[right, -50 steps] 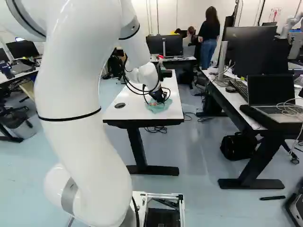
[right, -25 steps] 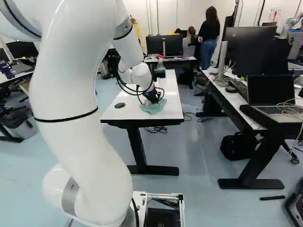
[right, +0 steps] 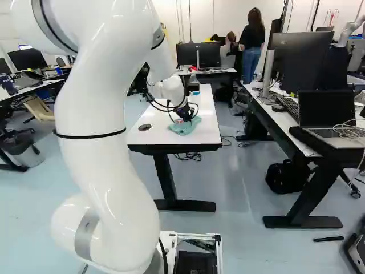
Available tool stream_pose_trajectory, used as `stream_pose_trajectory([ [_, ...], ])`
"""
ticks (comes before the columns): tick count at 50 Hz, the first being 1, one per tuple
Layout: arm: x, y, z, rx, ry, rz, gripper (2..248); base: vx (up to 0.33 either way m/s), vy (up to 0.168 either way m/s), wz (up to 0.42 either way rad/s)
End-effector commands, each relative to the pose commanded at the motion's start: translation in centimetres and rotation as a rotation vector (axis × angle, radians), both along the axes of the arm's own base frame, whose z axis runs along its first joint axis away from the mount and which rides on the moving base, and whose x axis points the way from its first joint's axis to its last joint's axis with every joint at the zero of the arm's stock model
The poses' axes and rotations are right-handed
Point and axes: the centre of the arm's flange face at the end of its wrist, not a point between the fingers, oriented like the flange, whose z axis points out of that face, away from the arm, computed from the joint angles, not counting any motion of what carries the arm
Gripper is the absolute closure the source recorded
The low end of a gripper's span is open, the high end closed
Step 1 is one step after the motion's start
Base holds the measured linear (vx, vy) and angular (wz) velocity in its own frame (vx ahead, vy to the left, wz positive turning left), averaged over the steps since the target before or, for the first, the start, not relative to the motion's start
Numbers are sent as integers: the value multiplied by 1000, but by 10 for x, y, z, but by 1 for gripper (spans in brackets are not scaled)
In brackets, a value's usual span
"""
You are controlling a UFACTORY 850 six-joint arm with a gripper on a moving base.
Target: Clean the table with the green towel
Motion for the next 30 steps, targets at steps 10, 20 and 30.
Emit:
stream_pose_trajectory([
  [10, 9, -13, -1, -1, -7, -19, 218, 0, 0, 0],
  [20, 10, -30, -1, -2, -9, -47, 218, 0, 0, 0],
  [30, 10, -36, -1, -2, -10, -57, 218, 0, 0, 0],
])
